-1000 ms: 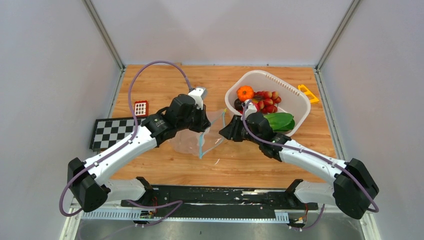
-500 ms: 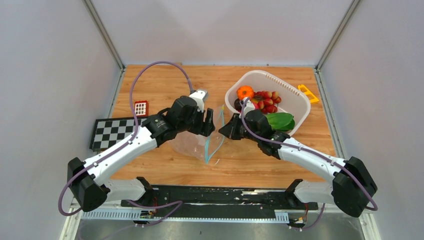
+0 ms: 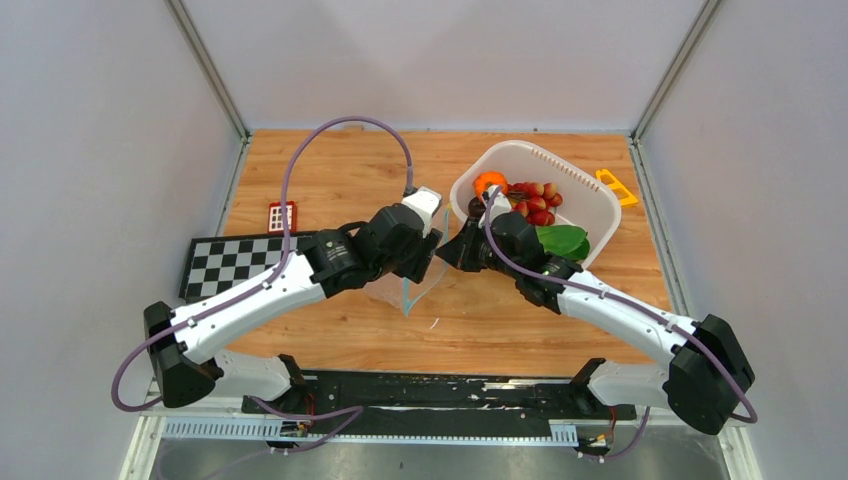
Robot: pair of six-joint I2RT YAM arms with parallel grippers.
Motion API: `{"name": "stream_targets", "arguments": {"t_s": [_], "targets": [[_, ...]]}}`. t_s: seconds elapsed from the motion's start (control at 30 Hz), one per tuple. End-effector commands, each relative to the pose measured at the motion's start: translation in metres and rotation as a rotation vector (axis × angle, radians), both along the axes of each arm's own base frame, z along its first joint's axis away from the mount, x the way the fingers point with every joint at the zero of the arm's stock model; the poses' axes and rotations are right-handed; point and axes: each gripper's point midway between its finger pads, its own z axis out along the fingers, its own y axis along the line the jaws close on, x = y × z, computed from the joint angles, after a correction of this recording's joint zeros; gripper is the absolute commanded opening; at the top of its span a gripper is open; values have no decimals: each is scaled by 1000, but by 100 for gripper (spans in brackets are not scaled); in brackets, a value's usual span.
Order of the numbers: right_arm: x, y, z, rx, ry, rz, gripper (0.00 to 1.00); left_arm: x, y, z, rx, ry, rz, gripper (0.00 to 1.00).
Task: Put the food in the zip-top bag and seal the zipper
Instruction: Open the zipper of the food storage bag.
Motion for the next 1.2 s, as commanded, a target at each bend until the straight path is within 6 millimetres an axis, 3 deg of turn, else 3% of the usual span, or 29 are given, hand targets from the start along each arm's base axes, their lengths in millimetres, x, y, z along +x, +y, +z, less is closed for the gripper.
{"name": "stream_targets", "arguments": {"t_s": [0.0, 0.17, 0.37, 0.53, 0.57, 0.67, 0.9, 1.03, 1.17], "targets": [[4, 4, 34, 64, -57, 3, 0, 15, 32, -8, 156, -60, 112, 65], [0, 4, 35, 64, -61, 20, 0, 20, 37, -11, 163, -85, 150, 54], [1, 3, 29, 28, -60, 27, 0, 18, 27, -18, 143, -62, 116, 32], [5, 2, 26, -38, -82, 43, 0, 18, 30, -19, 136, -60, 145, 2], [7, 2, 27, -51, -91, 48, 0, 19, 32, -17, 130, -64, 164, 0], [14, 3, 27, -88, -113, 65, 0, 19, 32, -10, 77, -67, 199, 0], [26, 18, 24, -160, -134, 207, 1, 10, 7, 3, -107, 3, 198, 0], [30, 24, 29, -186, -157, 262, 3, 14, 19, 0, -73, 4, 277, 0], [32, 23, 31, -197, -172, 284, 14, 22, 31, -10, -29, 7, 334, 0]]}}
